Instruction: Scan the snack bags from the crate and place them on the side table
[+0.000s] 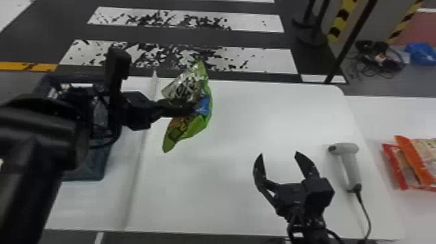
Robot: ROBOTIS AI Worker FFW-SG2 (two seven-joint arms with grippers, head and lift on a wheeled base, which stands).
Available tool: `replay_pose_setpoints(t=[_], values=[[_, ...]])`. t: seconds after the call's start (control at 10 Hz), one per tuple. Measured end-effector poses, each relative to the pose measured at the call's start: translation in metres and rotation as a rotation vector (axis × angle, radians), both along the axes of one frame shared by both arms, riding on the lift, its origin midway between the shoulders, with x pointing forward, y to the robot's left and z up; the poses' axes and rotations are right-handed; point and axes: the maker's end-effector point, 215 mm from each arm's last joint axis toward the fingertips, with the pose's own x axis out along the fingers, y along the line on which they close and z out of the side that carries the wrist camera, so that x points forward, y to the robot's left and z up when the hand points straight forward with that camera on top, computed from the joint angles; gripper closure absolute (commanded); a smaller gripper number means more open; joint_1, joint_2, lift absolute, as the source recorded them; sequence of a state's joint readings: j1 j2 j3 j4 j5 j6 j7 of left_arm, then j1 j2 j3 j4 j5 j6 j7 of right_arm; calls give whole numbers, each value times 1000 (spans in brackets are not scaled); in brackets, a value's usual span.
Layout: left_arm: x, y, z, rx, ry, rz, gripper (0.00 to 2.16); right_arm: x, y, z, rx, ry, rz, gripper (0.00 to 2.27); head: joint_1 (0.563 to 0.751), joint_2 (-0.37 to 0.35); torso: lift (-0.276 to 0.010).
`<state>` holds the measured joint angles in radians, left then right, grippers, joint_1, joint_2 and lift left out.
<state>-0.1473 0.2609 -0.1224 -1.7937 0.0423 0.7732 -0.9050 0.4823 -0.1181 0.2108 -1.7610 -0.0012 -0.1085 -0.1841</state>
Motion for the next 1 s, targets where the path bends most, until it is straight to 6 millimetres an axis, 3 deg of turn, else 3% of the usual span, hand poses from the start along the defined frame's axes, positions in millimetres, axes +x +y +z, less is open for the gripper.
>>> replay_pose_setpoints(t=[0.5,0.6,0.7,0.8,0.9,1.0], values=[[-28,-77,-54,-30,48,-71,2132,-2,-13,7,5,-15,-33,73,695,-177,-81],[-36,-93,-65,-32,52,-86,2027,-3,-16,8,4,-15,-41,73,695,-205,-81],[-39,-101,-75,-28,49,-79,1524,-3,-19,9,4,-16,-47,73,695,-227,-81],[-41,-105,-84,-26,34,-54,157,-3,-23,9,7,-16,-55,73,695,-238,-81],[-44,-107,-90,-37,17,-32,-2,-3,-27,10,9,-17,-65,73,695,-243,-81],[-45,-107,-92,-47,11,-20,-2,-2,-31,10,10,-18,-71,73,695,-251,-81]])
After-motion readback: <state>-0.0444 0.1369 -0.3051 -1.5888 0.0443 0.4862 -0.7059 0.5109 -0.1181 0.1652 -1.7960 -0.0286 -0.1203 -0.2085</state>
